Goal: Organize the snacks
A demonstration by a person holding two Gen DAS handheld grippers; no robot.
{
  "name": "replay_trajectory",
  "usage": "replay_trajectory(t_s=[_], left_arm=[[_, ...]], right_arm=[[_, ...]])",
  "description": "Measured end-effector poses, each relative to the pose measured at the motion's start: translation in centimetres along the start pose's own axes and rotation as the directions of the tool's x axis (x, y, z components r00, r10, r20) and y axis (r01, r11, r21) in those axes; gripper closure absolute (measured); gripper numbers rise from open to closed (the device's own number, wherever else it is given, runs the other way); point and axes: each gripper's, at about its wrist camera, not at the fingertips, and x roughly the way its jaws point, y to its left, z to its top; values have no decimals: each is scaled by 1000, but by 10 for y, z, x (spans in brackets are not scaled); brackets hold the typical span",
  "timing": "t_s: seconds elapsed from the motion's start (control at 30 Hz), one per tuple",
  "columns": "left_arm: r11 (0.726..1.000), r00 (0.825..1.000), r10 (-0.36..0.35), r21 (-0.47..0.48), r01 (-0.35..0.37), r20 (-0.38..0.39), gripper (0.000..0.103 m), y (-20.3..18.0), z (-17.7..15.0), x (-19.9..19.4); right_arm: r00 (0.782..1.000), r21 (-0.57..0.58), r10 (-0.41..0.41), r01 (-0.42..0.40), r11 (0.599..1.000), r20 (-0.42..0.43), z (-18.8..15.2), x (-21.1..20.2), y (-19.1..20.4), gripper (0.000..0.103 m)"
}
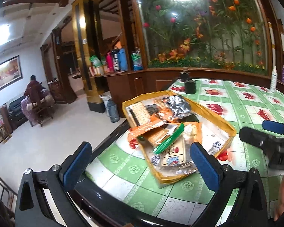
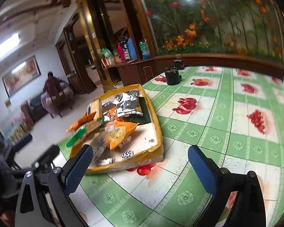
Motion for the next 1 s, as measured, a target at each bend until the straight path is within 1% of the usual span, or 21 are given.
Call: replay_trajectory(t_s=[0.1,0.23,0.37,0.57,0.9,1.0], left_arm=[[999,1000,11,-41,-11,0,0,8,-2,-1],[998,999,48,-40,-48,-3,0,14,-3,0],[997,998,66,-43,-66,-14,0,16,-5,1],[997,997,63,-52,-65,-47,0,17,-7,6],[996,997,64,-52,-66,-48,0,17,-7,6],[997,997,58,-56,-61,-55,0,17,-8,8]], right_arm=[[1000,-89,-25,26,996,19,-3,-2,15,1],[999,-146,-29,33,989,30,-6,-3,25,1],[999,-153,-24,29,988,34,-6,-3,26,1],[999,-154,-28,33,987,34,-5,-3,25,1],[999,-160,-30,35,987,29,-6,-3,26,1],[999,-165,-33,34,986,13,-7,0,26,1]])
